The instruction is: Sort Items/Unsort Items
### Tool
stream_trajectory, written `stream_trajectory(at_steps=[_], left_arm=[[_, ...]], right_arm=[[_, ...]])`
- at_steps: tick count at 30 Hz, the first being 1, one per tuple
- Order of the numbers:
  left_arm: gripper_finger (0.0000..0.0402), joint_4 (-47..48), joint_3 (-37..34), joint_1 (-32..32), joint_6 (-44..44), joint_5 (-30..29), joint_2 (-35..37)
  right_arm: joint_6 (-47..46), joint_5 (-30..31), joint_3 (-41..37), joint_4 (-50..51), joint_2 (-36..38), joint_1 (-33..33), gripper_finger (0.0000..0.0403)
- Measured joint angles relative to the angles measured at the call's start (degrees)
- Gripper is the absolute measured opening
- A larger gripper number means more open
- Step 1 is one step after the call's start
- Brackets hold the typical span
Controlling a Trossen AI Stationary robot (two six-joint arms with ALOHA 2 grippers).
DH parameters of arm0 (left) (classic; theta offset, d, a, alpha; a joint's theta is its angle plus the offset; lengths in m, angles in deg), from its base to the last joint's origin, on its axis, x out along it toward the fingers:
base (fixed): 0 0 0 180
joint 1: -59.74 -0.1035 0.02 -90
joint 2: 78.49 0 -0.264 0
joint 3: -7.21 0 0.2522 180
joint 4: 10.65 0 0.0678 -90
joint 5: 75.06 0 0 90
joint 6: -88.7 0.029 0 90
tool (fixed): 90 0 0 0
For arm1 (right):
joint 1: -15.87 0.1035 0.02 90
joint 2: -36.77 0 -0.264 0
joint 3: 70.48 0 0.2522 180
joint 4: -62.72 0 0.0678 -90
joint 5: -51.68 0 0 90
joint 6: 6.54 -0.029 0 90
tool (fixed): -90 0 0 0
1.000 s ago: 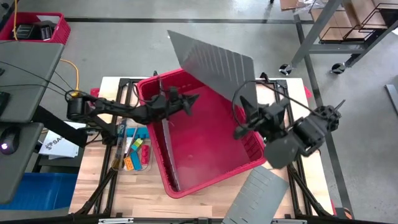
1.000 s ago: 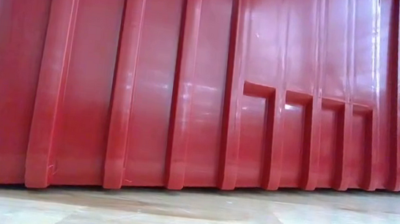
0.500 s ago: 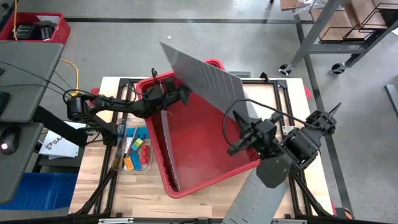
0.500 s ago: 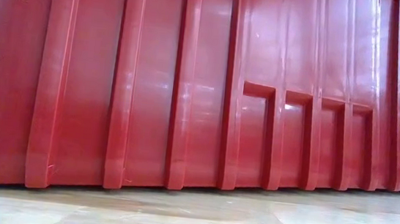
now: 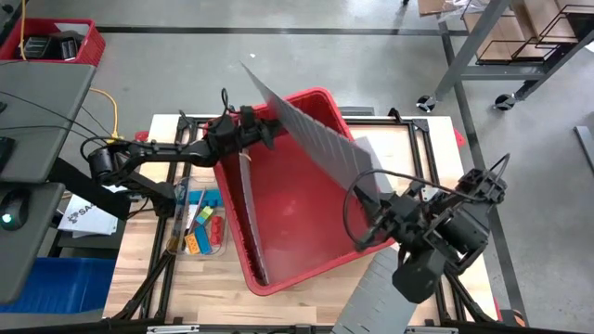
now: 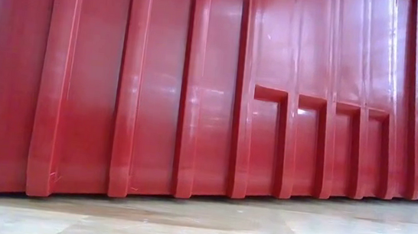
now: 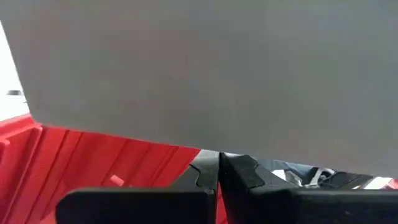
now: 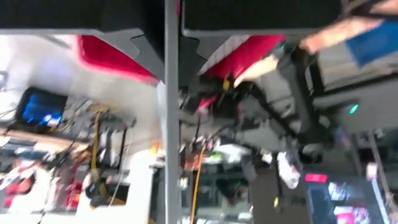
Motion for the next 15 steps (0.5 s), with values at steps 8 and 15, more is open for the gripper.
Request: stream_trajectory(at_steps=[8, 15], left_arm=[[0.0, 7.8, 0.0, -0.7, 3.8, 9.7, 0.1], [0.0, 21.3, 0.7, -1.5, 9.7, 11.3, 2.9]], right_arm=[[-14.3, -9.5, -2.8, 11.2, -0.2, -1.1, 0.0], [-19.9, -15.0, -8.2, 11.1, 0.2, -3.9, 0.0]])
